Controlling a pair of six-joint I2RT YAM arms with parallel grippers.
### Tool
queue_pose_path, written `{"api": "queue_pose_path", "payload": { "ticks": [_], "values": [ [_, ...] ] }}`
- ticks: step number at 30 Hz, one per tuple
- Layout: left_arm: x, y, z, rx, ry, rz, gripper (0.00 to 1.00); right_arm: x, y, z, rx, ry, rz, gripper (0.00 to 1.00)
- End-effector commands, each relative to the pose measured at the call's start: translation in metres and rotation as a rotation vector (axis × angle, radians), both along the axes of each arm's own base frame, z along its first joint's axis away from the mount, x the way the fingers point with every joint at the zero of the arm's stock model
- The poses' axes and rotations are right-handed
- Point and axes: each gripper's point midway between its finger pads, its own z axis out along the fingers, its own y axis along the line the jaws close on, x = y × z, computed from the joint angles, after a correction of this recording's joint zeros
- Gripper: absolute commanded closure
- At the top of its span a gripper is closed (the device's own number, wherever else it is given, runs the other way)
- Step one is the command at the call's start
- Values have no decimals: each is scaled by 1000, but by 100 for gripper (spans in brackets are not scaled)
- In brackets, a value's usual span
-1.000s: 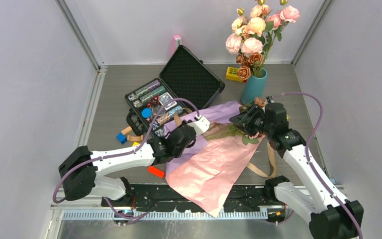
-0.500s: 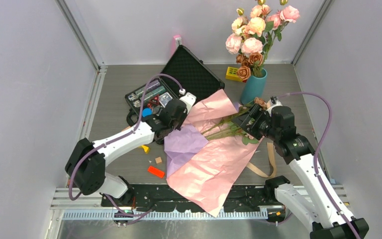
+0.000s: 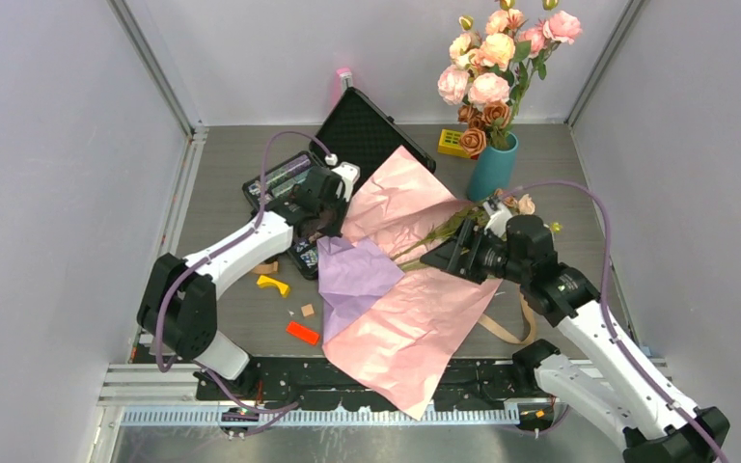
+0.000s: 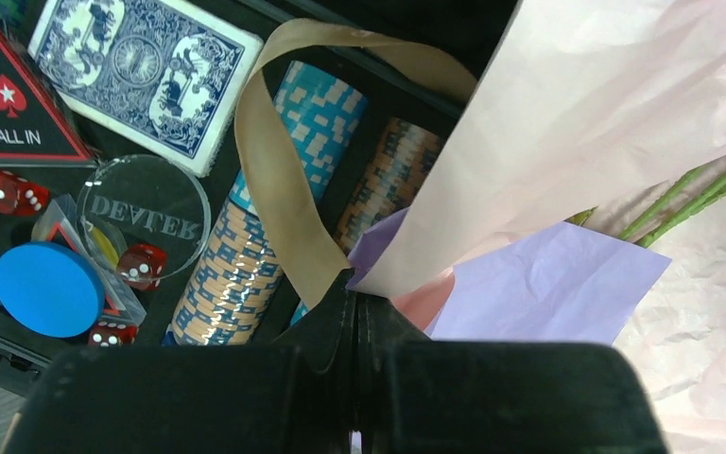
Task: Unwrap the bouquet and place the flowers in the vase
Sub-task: Unfold the wrapping paper at the center of the board.
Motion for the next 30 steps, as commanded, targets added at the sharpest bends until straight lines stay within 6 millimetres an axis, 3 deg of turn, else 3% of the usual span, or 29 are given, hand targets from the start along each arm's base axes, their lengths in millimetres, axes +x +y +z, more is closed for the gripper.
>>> {"api": "queue_pose_path", "payload": {
  "ticks": [1,5,8,11,18,23,30],
  "values": [
    [-1,-3,9,-83,43,-2,100,-12,24,6,37,-66,46,23],
    [1,2,11,-116,46,10,100,-28,47,-20,21,-41,107,23],
    [3,11,11,-134,64,30,100,-28,58,-48,-47,-5,107,25],
    [4,18,10,-144,77,47,100,-28,74,-65,-79,-3,127,26],
    [9,26,15,-159,67,61,100,-1,90,-111,-156,44,39,33],
    [18,32,19,-186,76,87,100,21,89,-135,-207,40,-54,37],
    [38,41,23,-197,69,135,97,36,92,-155,-236,45,-102,38]
  ]
}}
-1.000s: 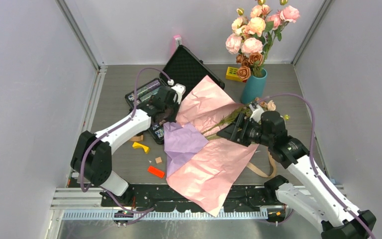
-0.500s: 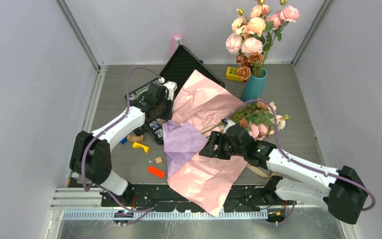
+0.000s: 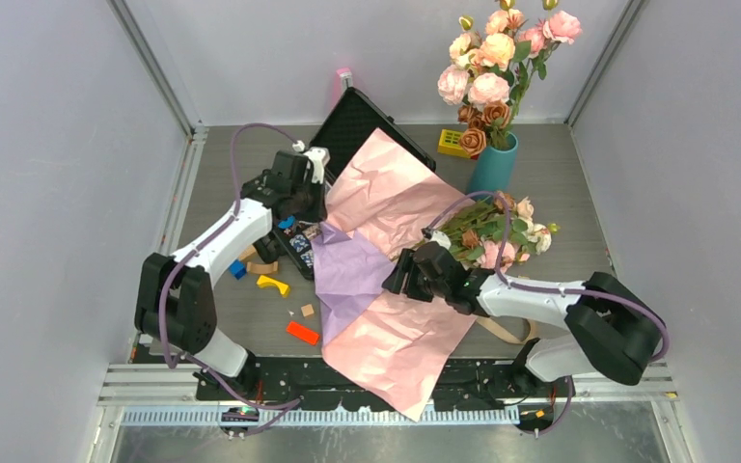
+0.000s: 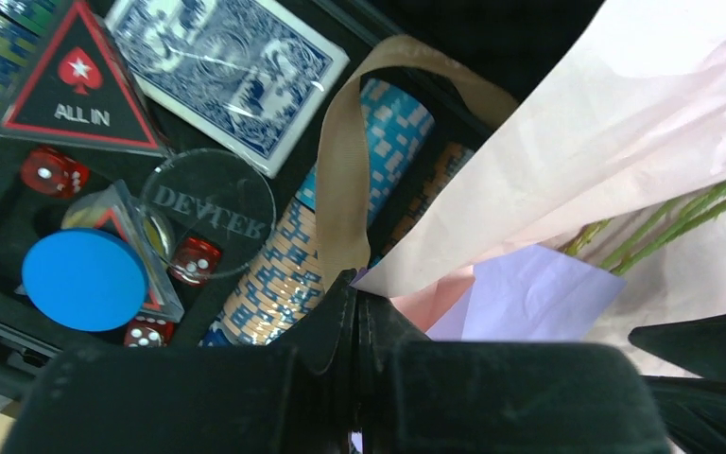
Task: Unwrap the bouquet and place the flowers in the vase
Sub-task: Unfold the wrapping paper at the center of the board.
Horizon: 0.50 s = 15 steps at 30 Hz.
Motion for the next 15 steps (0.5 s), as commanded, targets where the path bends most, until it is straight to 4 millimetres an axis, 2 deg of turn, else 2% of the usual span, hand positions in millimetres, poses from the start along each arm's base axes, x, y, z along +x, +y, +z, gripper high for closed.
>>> {"api": "queue_pose_path", "payload": {
  "ticks": [1,4,7,12,15],
  "values": [
    [22,5,19,-13,-49,47,94,25,9,6,38,-76,-72,38],
    [26,7,25,-20,-70,56,82,26,12,2,46,-65,-74,38],
    [24,7,35,-38,-96,60,63,24,12,-5,41,-44,-76,38],
    [13,7,65,-96,-174,62,29,19,4,-17,30,-22,-96,38],
    [-1,8,88,-143,-235,52,14,18,2,-19,26,-18,-101,39]
  ]
}}
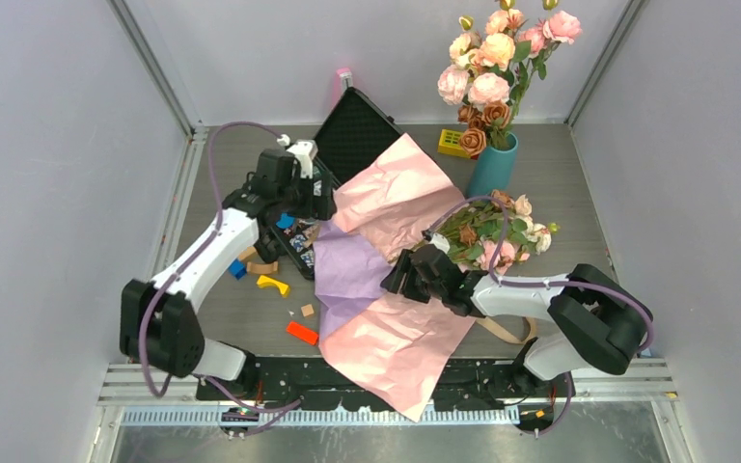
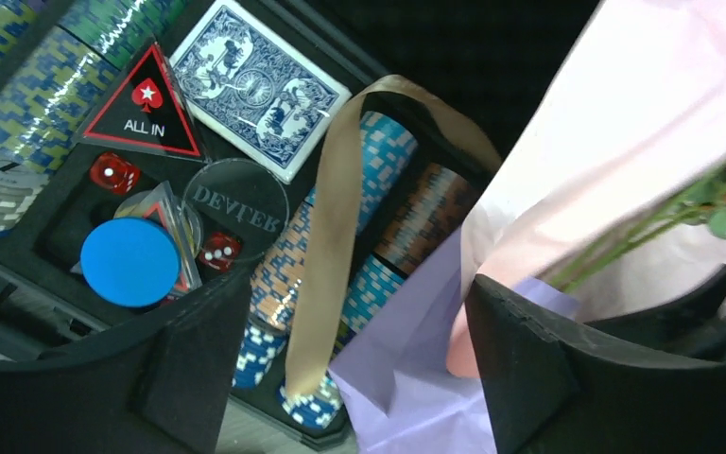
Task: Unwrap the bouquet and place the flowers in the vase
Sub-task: Unfold the wrapping paper at the center of the board.
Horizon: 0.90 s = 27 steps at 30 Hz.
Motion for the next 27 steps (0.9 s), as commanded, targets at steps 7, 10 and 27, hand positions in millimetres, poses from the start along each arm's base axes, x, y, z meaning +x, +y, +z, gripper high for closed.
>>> {"api": "queue_pose_path", "payload": {
  "ticks": [7,10,27],
  "values": [
    [-53,-14,62,-207,-140,-111,1,12,3,0,7,-29,-37,38],
    [-72,-18,48,-244,-121,-159,0,13,7,0,12,-26,-29,38],
    [-110,-18,13,-333,-170,-210,0,21,13,2,6,-21,-13,35]
  ]
}}
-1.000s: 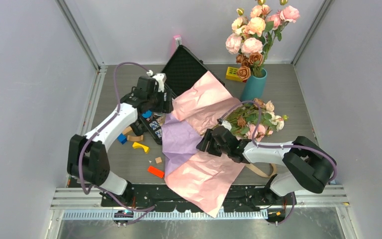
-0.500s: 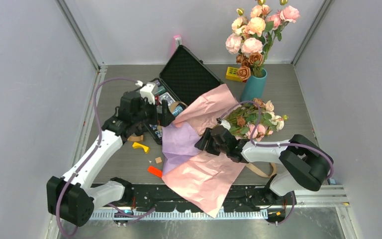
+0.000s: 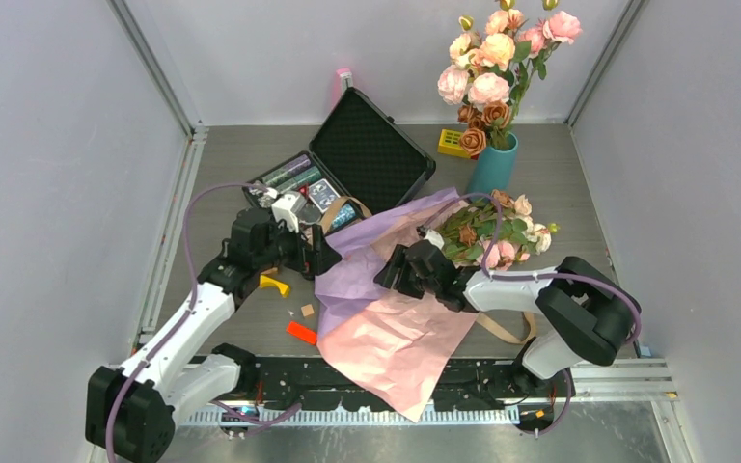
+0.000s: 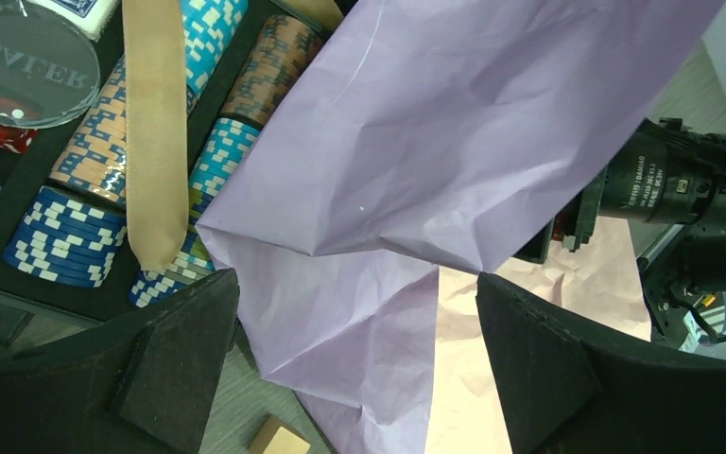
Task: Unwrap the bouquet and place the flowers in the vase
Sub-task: Unfold the wrapping paper at the center of the board.
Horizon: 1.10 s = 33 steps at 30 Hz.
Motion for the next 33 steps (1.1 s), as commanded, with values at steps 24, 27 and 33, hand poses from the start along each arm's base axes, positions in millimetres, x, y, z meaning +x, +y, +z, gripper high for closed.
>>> {"api": "queue_pose_path", "payload": {
  "ticks": [24,27,33],
  "values": [
    [35,23,10,114,-218,97,0,85,-9,63,-94,-115,31,30],
    [42,20,7,121,-221,89,0,94,-5,64,-97,-114,29,30],
    [55,10,3,101,-218,70,0,96,-1,62,-89,-106,42,31]
  ]
}}
